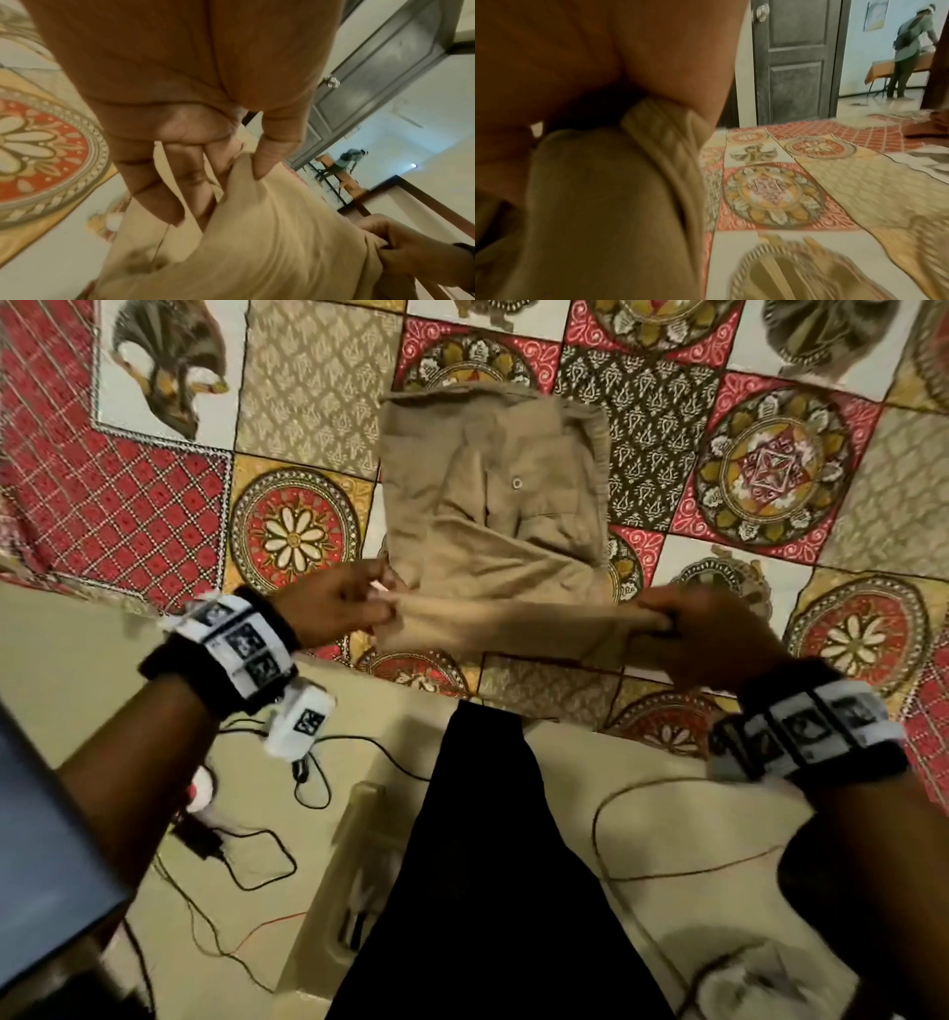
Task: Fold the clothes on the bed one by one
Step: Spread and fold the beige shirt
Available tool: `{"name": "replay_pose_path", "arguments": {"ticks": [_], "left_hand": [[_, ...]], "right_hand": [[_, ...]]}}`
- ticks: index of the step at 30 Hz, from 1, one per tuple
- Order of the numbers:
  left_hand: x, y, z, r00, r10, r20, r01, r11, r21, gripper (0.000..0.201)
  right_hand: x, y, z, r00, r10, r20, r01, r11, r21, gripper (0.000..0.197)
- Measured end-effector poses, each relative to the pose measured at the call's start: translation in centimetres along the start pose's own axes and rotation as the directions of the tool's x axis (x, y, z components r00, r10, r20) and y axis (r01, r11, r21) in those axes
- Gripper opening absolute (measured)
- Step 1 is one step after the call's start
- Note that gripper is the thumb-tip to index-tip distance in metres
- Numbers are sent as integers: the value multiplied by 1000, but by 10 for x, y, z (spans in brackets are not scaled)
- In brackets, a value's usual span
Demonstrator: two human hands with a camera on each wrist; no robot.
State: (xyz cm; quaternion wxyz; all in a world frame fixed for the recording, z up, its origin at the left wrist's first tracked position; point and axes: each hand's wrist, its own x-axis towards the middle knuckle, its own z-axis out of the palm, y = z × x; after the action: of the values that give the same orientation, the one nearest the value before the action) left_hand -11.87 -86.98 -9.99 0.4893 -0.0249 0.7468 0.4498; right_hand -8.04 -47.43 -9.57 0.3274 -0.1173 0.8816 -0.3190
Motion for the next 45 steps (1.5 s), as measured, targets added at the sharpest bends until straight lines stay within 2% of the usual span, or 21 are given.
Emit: {"name": "replay_pose_path", "arguments": {"ticks": [2,4,6,8,10,12,14,15,17,19,20,21,23,24,26,28,31,33,37,41,45], "left_hand": [[21,5,-24,993,11,-115,-15,999,-37,7],[45,17,-43,972,33,-232,-54,995,-86,22],[73,30,-58,937,21,-348,-69,990,-126,26],[102,38,-74,887,-8,-463,-95,975,-199,26],[132,38,-86,824,-18,-566,-94,981,-168,25],[150,36,-91,758,16,-653,-71,996,-57,26],[153,40,-88,670,106,-734,0,990,143,26],[152,42,-83,628,206,-750,43,954,298,37],[143,48,-58,581,408,-704,100,823,559,55],[138,51,-18,539,546,-641,65,732,679,54],[137,52,2,558,574,-599,41,702,711,53],[141,47,19,616,551,-564,45,690,723,54],[155,28,44,759,385,-526,127,704,698,61],[163,17,50,789,308,-532,180,712,678,63],[174,0,52,794,283,-538,196,719,667,65],[185,-13,48,777,328,-537,176,706,686,67],[193,-19,48,742,350,-572,215,683,698,67],[194,-19,51,730,347,-589,231,686,690,65],[189,-17,48,749,328,-576,208,709,674,67],[172,-13,29,778,331,-535,132,746,653,82],[165,-21,4,808,323,-492,155,690,707,94]], "right_hand": [[36,-10,-37,1000,29,7,-29,1000,12,37],[77,-16,-61,996,86,-6,-86,996,15,24],[119,-12,-76,986,154,-56,-153,988,30,12],[160,-4,-83,977,157,-141,-167,984,-58,14],[190,3,-84,964,158,-214,-190,972,-138,25],[205,5,-80,948,126,-291,-206,943,-263,34],[209,3,-71,906,81,-416,-255,888,-383,45],[206,-2,-65,874,74,-480,-293,869,-399,51],[195,-15,-45,822,77,-564,-317,885,-341,63],[187,-34,-12,809,14,-587,-240,920,-309,65],[187,-43,8,804,-69,-591,-164,929,-331,62],[188,-49,28,802,-140,-580,-87,934,-347,57],[197,-50,63,857,-137,-496,-32,948,-317,56],[202,-43,77,892,-103,-440,-32,957,-289,57],[209,-30,92,913,-80,-399,-33,963,-268,59],[216,-20,98,898,-109,-426,-20,958,-287,59],[225,-12,105,865,-143,-481,-27,943,-331,57],[228,-9,110,866,-131,-482,-55,934,-353,59],[224,-11,104,874,-97,-476,-99,924,-370,66],[206,4,74,856,46,-515,-279,880,-386,85],[202,20,61,866,19,-499,-258,874,-413,88]]}}
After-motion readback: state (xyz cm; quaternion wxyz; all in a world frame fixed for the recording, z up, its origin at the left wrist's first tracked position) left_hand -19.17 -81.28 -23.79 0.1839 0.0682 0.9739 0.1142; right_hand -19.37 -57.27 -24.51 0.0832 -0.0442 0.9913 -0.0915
